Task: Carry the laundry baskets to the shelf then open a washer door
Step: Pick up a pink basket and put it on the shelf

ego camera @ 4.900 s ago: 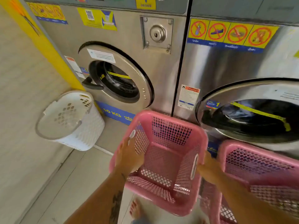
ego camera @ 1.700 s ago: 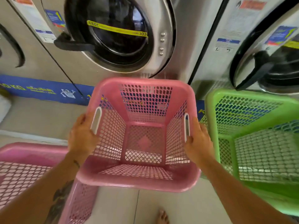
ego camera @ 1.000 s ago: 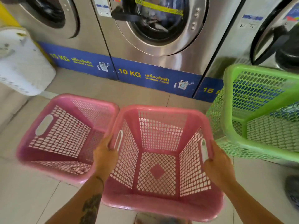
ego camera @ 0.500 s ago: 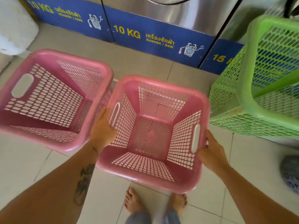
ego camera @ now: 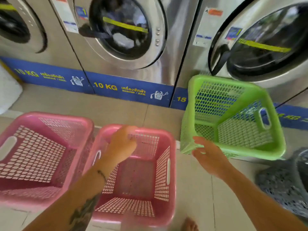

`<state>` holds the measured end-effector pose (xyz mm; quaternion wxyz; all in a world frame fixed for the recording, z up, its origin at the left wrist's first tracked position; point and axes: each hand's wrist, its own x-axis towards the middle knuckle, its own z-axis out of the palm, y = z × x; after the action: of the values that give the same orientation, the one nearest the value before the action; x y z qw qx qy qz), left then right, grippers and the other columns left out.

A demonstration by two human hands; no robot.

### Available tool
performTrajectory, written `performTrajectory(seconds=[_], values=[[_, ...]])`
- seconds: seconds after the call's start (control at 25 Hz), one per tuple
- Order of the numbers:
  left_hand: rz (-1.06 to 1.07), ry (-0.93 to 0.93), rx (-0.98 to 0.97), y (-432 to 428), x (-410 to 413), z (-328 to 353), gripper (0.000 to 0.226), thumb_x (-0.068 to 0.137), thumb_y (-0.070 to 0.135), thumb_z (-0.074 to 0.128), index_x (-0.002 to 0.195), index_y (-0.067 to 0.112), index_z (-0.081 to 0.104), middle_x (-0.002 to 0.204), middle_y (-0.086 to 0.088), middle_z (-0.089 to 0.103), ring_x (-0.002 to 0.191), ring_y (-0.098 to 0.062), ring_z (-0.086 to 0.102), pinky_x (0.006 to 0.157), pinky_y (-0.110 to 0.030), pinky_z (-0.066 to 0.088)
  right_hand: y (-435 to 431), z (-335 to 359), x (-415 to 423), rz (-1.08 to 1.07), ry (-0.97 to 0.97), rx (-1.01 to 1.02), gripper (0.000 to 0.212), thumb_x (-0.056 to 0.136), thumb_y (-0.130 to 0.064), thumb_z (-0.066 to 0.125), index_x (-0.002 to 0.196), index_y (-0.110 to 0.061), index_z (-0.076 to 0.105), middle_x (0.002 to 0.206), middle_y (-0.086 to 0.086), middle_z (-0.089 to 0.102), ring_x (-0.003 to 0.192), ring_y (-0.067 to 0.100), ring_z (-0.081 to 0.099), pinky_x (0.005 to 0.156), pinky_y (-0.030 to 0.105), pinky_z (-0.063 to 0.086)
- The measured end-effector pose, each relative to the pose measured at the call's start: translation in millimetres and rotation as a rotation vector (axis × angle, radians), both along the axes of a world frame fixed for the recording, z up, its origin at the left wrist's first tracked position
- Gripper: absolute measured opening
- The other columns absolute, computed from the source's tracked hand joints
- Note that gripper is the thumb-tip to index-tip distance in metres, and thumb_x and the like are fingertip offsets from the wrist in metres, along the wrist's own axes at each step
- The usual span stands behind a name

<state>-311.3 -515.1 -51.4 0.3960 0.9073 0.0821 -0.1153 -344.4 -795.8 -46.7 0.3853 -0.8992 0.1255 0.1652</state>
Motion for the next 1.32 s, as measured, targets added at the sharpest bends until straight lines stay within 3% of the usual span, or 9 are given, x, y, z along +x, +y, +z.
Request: performTrajectory(seconds=[0.12,0.28,0.4,0.52,0.68,0.8,0.92,1.12,1.32], values=[[-0.064,-0.109,-0.134,-76,41,25,0.042,0.09,0.0,0.052,0.127,0.015,0.062,0.126,-0.004,0.065,0.114,-0.018,0.063,0.096,-0.021,0.043,-67,23,22,-0.024,-0.113,-0.053,0.048,0.091,-0.013,0.062,0.137,-0.019,0.051,0.131,0.002,0.059,0.102,0.014,0.059,0.084,0.024,0.042],[-0.064,-0.181,-0.12,-183,82,22,0.044,0.086,0.01,0.06,0.13,0.017,0.059,0.131,0.0,0.061,0.122,-0.017,0.056,0.104,-0.027,0.037,-166,14,59,-0.076,-0.207,-0.109,0.054,0.087,-0.011,0.066,0.138,-0.017,0.05,0.133,0.009,0.056,0.118,0.026,0.057,0.099,0.042,0.047],[-0.018,-0.216,-0.001,-252,115,-2,0.053,0.083,0.021,0.066,0.134,0.019,0.054,0.136,-0.001,0.053,0.128,-0.02,0.048,0.107,-0.03,0.032,-243,-8,90,-0.065,-0.262,-0.173,0.06,0.081,-0.009,0.07,0.137,-0.012,0.05,0.138,0.014,0.052,0.128,0.033,0.047,0.107,0.037,0.035],[-0.008,-0.249,0.2,-297,152,-37,0.068,0.079,0.033,0.065,0.142,0.018,0.044,0.152,-0.009,0.035,0.139,-0.029,0.034,0.117,-0.042,0.028,-314,-28,120,-0.122,-0.25,-0.246,0.069,0.077,-0.015,0.072,0.14,-0.015,0.044,0.138,0.015,0.047,0.127,0.037,0.044,0.105,0.044,0.038],[0.011,-0.192,0.468,-309,184,-93,0.082,0.078,0.034,0.065,0.15,0.022,0.029,0.163,-0.015,0.01,0.147,-0.036,0.015,0.117,-0.05,0.025,-368,-59,145,-0.141,-0.16,-0.286,0.081,0.078,-0.023,0.067,0.148,-0.023,0.027,0.138,0.014,0.043,0.123,0.036,0.043,0.1,0.044,0.04],[-0.073,-0.167,0.662,-300,181,-120,0.087,0.075,0.02,0.065,0.152,0.02,0.025,0.161,-0.015,0.014,0.144,-0.039,0.019,0.112,-0.051,0.031,-373,-81,148,-0.104,-0.136,-0.231,0.089,0.082,-0.013,0.061,0.155,-0.026,0.011,0.141,0.014,0.04,0.119,0.04,0.05,0.093,0.044,0.044],[-0.023,-0.168,0.637,-298,167,-108,0.096,0.066,-0.004,0.067,0.15,0.02,0.028,0.158,-0.017,0.02,0.13,-0.045,0.04,0.104,-0.049,0.039,-370,-86,137,-0.129,-0.183,-0.322,0.09,0.081,-0.006,0.055,0.154,-0.031,0.011,0.135,0.011,0.046,0.101,0.044,0.059,0.079,0.049,0.049],[0.05,-0.275,0.471,-287,123,-92,0.085,0.064,-0.01,0.059,0.144,0.011,0.046,0.148,-0.018,0.041,0.119,-0.043,0.055,0.1,-0.046,0.045,-366,-78,94,-0.093,-0.172,-0.27,0.09,0.077,-0.002,0.058,0.154,-0.026,0.018,0.125,0.015,0.053,0.097,0.041,0.059,0.078,0.045,0.048],[0.082,-0.317,0.312,-278,38,-94,0.078,0.067,-0.01,0.059,0.141,0.011,0.051,0.141,-0.011,0.051,0.123,-0.03,0.054,0.106,-0.034,0.04,-359,-64,10,-0.177,-0.088,-0.286,0.088,0.076,0.002,0.057,0.154,-0.025,0.023,0.137,0.014,0.05,0.114,0.04,0.055,0.089,0.047,0.046]])
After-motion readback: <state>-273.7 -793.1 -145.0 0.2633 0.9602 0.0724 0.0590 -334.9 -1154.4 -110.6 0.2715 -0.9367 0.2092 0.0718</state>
